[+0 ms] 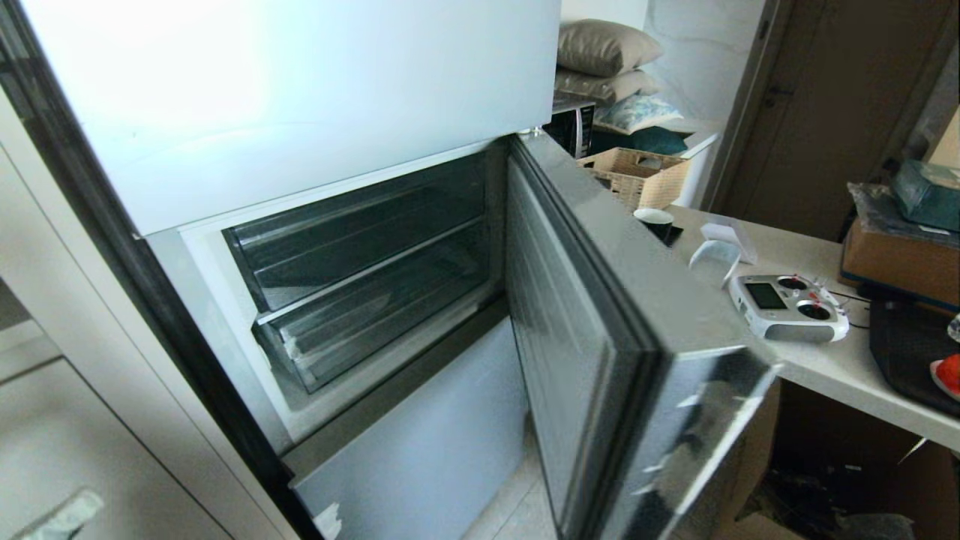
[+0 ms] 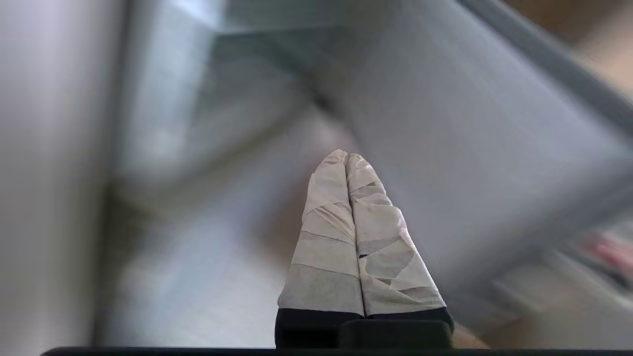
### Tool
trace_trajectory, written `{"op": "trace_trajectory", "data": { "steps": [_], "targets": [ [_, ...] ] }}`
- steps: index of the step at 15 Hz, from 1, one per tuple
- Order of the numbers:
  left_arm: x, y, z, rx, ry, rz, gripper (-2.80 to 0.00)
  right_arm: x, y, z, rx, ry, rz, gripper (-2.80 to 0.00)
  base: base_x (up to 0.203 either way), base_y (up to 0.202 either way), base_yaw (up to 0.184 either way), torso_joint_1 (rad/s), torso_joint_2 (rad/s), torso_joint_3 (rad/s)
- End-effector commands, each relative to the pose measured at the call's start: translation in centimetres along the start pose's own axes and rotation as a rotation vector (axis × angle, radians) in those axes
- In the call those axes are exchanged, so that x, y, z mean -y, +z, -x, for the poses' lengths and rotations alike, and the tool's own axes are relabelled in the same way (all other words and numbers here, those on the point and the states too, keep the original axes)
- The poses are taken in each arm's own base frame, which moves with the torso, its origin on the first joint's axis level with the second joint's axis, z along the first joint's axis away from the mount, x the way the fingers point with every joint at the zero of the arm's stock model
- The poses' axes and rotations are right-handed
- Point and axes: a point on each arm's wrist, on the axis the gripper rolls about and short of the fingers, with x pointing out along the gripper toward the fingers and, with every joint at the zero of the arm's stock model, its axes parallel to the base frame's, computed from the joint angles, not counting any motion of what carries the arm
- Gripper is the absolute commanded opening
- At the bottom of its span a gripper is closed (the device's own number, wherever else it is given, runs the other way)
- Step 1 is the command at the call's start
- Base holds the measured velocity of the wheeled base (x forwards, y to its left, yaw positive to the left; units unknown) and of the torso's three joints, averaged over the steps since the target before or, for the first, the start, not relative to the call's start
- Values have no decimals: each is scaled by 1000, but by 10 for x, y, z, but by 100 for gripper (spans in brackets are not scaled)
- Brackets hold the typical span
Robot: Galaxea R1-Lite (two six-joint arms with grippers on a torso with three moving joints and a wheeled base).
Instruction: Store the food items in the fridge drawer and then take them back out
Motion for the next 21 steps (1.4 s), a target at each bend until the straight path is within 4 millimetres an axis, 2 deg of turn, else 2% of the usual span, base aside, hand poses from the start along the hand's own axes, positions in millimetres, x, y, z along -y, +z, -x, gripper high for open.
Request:
{"op": "trace_trajectory", "data": {
  "steps": [1, 2, 4, 6, 8, 12, 16, 21],
  "targets": [
    [-5, 1, 17, 147, 182, -204, -280, 0, 0, 0, -1, 0, 0, -280, 0, 0, 0, 0, 0, 0],
    [-7, -6, 26, 155, 219, -330, -280, 0, 0, 0, -1, 0, 0, -280, 0, 0, 0, 0, 0, 0],
    [-22, -39, 35, 72, 246, -500, -280, 0, 0, 0, -1, 0, 0, -280, 0, 0, 0, 0, 0, 0],
    [-30, -61, 47, 31, 209, -553, -280, 0, 0, 0, -1, 0, 0, -280, 0, 0, 0, 0, 0, 0],
    [-33, -72, 54, 17, 173, -558, -280, 0, 0, 0, -1, -1, -1, -280, 0, 0, 0, 0, 0, 0],
    [-34, -76, 54, -21, 183, -519, -280, 0, 0, 0, -1, -1, -1, -280, 0, 0, 0, 0, 0, 0],
    [-34, -76, 53, -66, 140, -568, -280, 0, 0, 0, 0, -1, -1, -280, 0, 0, 0, 0, 0, 0],
    [-34, -76, 54, -23, 170, -538, -280, 0, 0, 0, 0, -1, -1, -280, 0, 0, 0, 0, 0, 0]
  ]
}}
